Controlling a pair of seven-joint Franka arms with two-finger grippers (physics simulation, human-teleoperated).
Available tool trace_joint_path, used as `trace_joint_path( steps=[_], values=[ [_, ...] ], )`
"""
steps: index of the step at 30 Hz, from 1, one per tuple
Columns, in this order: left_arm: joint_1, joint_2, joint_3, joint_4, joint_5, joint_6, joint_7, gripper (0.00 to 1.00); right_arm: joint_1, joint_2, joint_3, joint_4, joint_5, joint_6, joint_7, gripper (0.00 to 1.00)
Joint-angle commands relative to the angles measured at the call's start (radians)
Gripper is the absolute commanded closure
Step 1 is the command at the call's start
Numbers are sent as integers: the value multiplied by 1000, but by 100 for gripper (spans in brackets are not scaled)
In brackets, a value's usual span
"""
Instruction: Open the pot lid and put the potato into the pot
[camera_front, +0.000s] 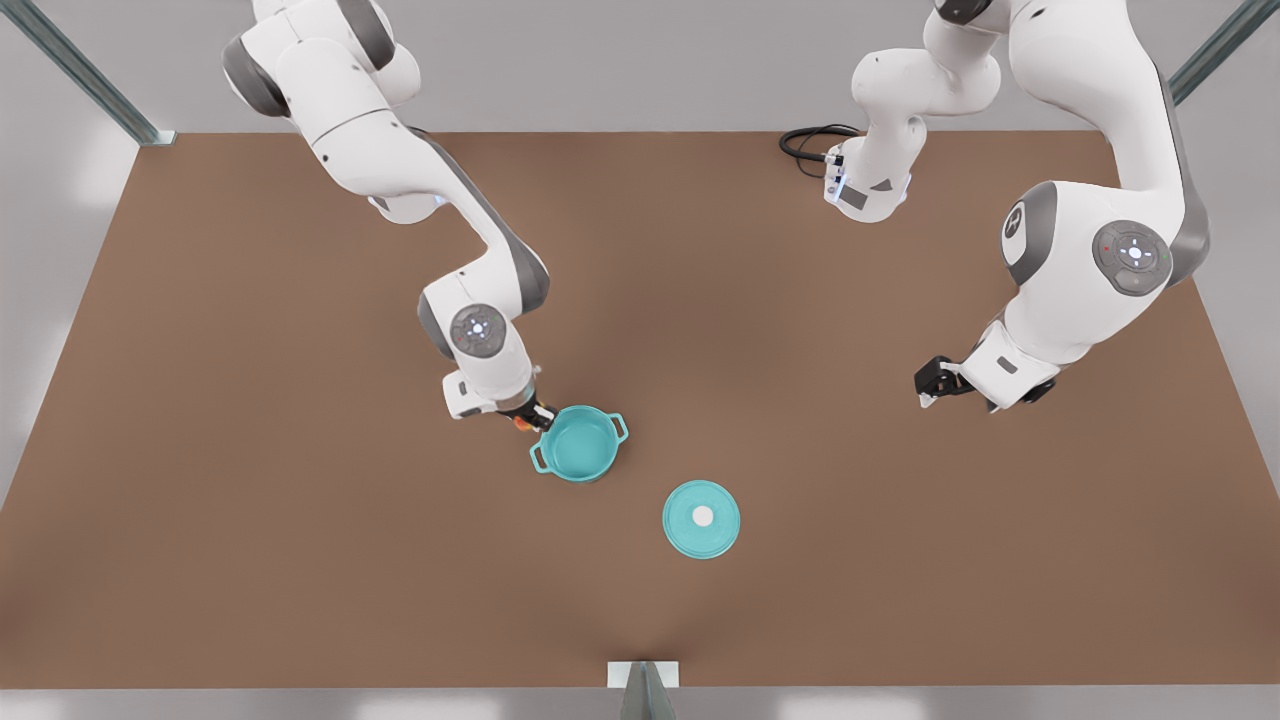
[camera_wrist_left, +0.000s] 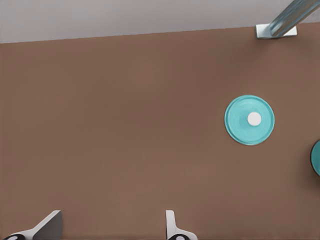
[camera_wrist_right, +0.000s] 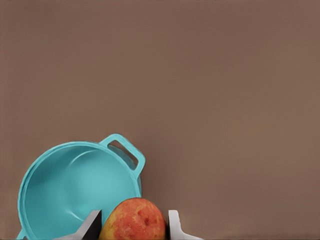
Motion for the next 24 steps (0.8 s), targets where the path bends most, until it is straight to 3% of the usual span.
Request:
trace_joint_path(
  steps=[1,5,13,24],
  values=[
    [0,0,0,1,1,-2,37,0,9,43,-1,72,-1,-128,299,44],
    [0,1,0,1,1,-2,37,0,24,118,-2,208,-7,-202,319,44],
    [0,0,0,-1,1,-2,37,0,89,176,-7,238,-13,-189,384,44],
    [0,1,-2,-1,-1,-3,37,0,110,308,-10,400,-14,-169,397,43]
  ],
)
